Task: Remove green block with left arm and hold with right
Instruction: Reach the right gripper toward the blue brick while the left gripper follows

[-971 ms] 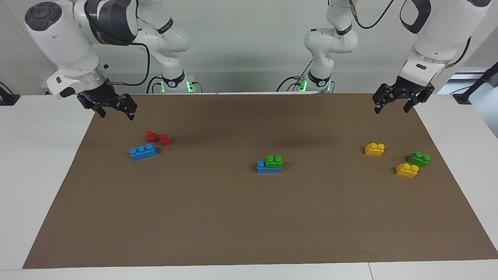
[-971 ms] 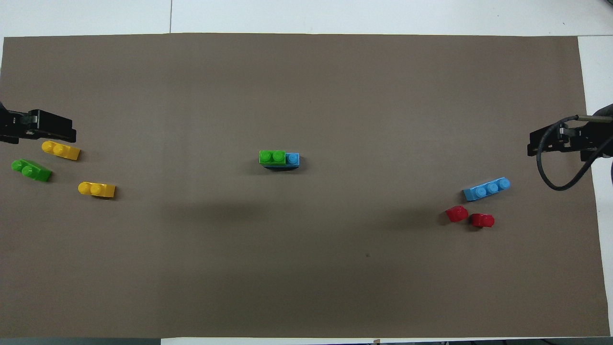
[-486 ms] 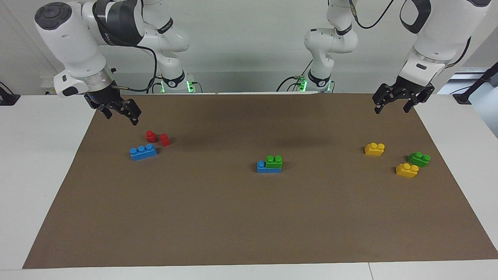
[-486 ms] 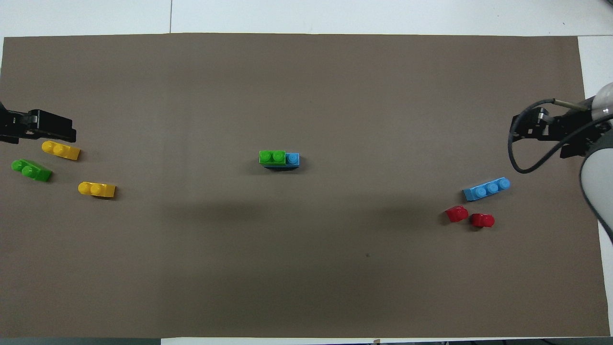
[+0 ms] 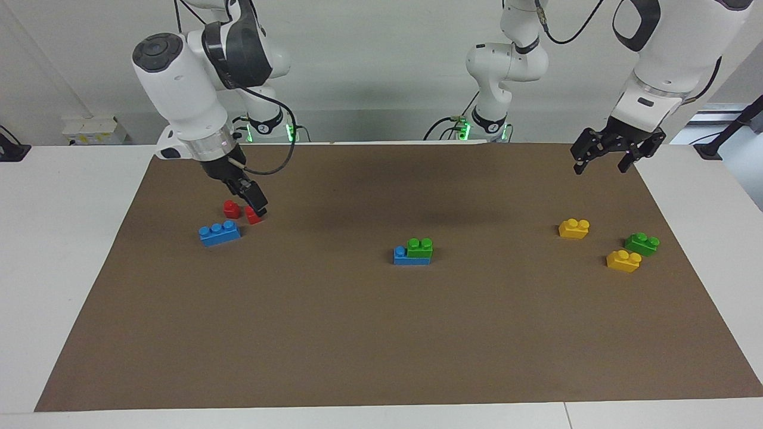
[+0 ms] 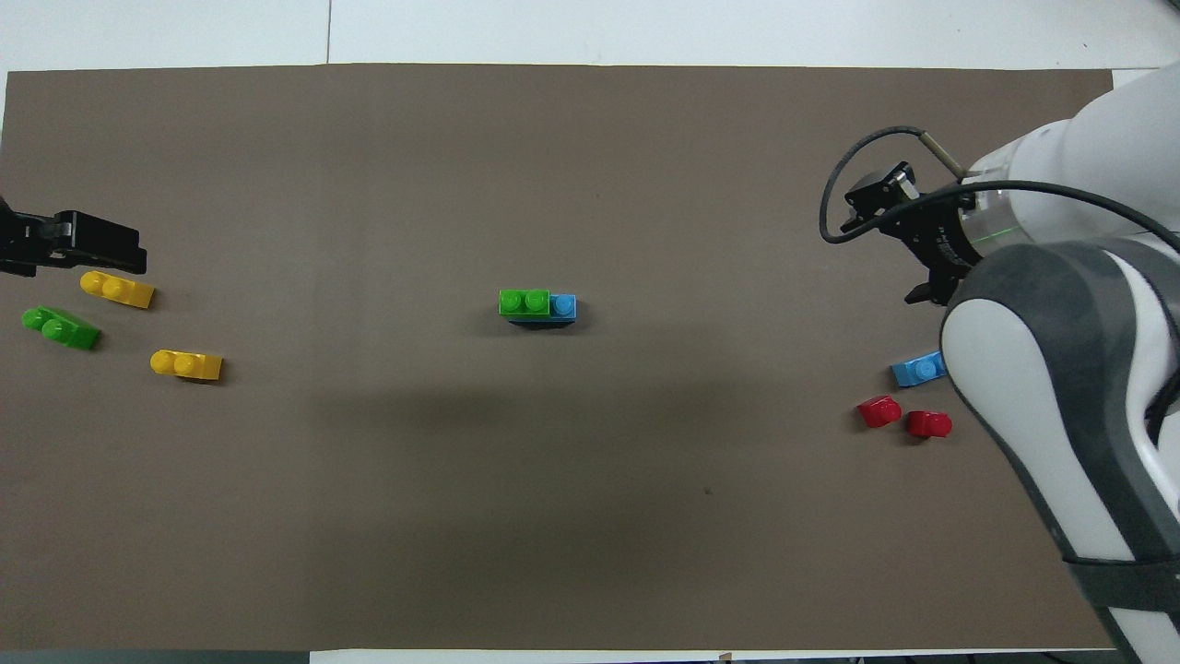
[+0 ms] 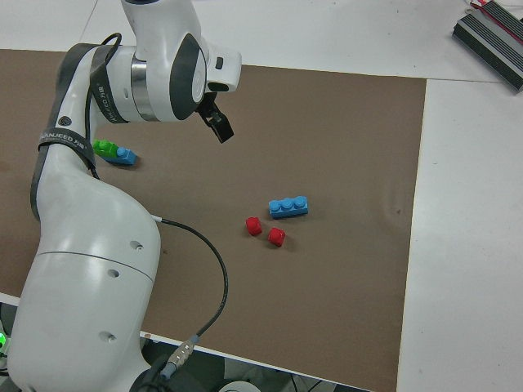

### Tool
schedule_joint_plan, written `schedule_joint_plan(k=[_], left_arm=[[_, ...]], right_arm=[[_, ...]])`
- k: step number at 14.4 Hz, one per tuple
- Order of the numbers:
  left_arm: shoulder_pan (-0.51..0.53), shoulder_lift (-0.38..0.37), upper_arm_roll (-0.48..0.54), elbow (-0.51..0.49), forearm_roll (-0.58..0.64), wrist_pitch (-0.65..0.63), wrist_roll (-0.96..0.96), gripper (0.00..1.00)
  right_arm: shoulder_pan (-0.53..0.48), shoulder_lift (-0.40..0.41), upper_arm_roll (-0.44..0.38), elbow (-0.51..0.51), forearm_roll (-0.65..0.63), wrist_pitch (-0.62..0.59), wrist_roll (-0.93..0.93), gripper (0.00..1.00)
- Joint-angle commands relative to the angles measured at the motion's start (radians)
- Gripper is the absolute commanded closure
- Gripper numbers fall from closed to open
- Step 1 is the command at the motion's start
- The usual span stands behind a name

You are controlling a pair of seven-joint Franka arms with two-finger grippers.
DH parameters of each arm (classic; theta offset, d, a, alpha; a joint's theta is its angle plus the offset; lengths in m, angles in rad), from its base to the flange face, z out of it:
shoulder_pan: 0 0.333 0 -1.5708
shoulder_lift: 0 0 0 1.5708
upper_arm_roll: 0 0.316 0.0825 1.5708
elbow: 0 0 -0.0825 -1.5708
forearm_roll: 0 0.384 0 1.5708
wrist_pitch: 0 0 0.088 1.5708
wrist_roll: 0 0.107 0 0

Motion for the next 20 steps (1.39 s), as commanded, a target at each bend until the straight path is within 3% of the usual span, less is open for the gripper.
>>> schedule_joint_plan(k=[1, 5, 10, 12, 16, 20], left_arm=[[-0.005, -0.033, -0.001, -0.040, -0.004, 0.030, 0.013, 0.00], [-0.006, -0.039, -0.001, -0.058, -0.002, 0.040, -0.004, 0.00], [-0.008, -0.083, -0.003, -0.187, -0.004, 0.183, -0.015, 0.00], [-0.012, -0.089, -0.008, -0.218, -0.004, 0.201, -0.089, 0.00], [-0.072, -0.109, -0.008, -0.301, -0.004, 0.253, -0.261, 0.00], [-0.144, -0.117, -0.008, -0.353, -0.004, 0.304, -0.526, 0.00]], right_arm=[[0.046, 0.040, -0.003, -0.007, 0.092, 0.079, 0.198, 0.01], [0.135, 0.081, -0.003, -0.045, 0.175, 0.179, 0.395, 0.02], [0.182, 0.143, -0.003, -0.082, 0.302, 0.231, 0.423, 0.03], [0.198, 0.185, -0.003, -0.080, 0.382, 0.278, 0.428, 0.03], [0.244, 0.265, -0.003, -0.067, 0.414, 0.425, 0.528, 0.03], [0.265, 0.290, -0.003, -0.068, 0.459, 0.495, 0.576, 0.03]])
